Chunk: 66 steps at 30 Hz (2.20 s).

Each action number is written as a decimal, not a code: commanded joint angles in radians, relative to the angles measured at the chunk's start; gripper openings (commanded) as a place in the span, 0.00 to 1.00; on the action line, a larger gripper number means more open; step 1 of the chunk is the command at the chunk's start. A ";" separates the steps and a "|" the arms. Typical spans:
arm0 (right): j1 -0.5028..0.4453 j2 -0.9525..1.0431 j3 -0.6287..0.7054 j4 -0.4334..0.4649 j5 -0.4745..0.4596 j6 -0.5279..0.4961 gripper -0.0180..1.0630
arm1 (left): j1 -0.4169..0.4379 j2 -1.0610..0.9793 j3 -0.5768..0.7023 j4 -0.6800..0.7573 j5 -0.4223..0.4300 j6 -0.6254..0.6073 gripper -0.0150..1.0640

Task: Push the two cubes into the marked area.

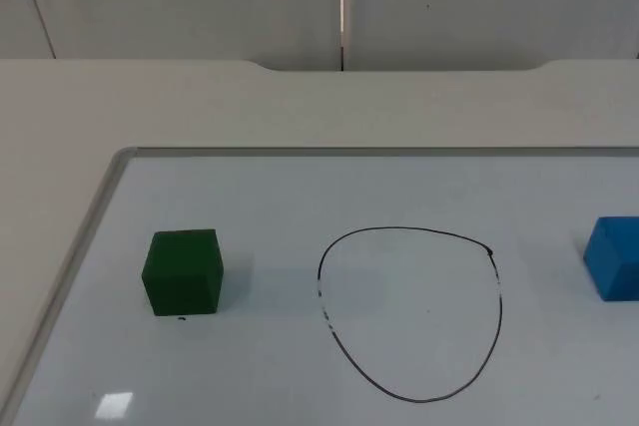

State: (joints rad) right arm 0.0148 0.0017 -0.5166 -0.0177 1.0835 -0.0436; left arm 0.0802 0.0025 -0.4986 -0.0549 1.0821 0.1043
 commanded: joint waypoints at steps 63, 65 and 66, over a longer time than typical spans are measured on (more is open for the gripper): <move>-0.005 0.796 -0.562 0.046 -0.289 -0.033 0.95 | 0.003 0.989 -0.258 -0.278 -0.305 0.223 0.70; -0.005 0.796 -0.562 0.046 -0.291 -0.033 0.95 | 0.003 1.020 -0.258 -0.271 -0.307 0.217 0.66; -0.005 0.796 -0.562 0.046 -0.291 -0.033 0.95 | 0.003 1.050 -0.258 -0.261 -0.314 0.202 0.60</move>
State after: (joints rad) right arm 0.0148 0.8008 -1.0736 0.0256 0.8130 -0.0699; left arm 0.0802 1.0406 -0.7496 -0.3178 0.7753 0.3216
